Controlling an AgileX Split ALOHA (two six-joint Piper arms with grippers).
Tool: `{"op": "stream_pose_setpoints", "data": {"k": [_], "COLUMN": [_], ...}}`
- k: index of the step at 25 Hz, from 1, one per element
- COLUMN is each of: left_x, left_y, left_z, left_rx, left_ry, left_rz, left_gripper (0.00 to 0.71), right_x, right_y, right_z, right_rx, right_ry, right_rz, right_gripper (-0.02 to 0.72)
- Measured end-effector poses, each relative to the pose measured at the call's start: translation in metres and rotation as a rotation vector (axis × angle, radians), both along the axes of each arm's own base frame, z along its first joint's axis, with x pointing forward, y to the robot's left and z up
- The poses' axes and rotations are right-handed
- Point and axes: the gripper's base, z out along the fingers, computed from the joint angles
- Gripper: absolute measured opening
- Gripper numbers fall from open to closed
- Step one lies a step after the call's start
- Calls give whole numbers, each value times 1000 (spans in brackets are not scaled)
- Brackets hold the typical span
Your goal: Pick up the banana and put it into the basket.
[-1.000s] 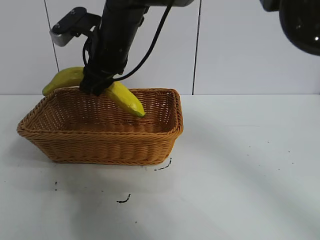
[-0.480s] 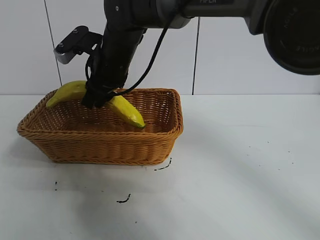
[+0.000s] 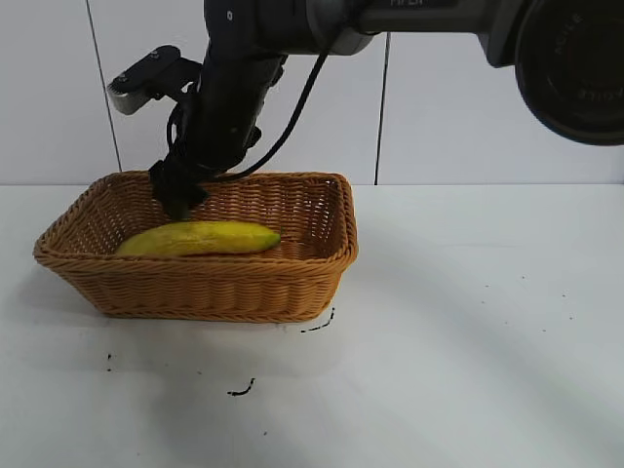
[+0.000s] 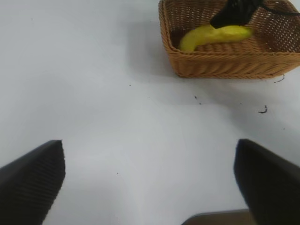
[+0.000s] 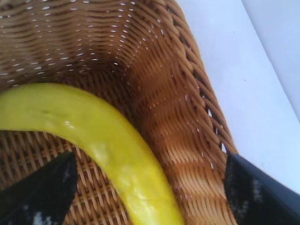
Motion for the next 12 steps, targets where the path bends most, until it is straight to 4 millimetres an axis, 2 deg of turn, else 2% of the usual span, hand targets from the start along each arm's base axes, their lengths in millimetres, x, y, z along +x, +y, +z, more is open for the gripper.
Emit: {"op": "stream_pose_setpoints", "data": {"k": [6,9,12], "left_x": [0,0,0], "left_y": [0,0,0], "left_z": [0,0,0], "left_rx": [0,0,0], "left_ry": [0,0,0], "left_rz": [0,0,0], "left_gripper": [695,695,695], "right_x": [-3,7,25], "right_y": [-19,-46,-86], "right_z": [39,51,50], "right_rx": [72,106,104], "right_ry": [93,152,228], "right_rz": [-206,-320,-449], "right_gripper": [627,627,627]}}
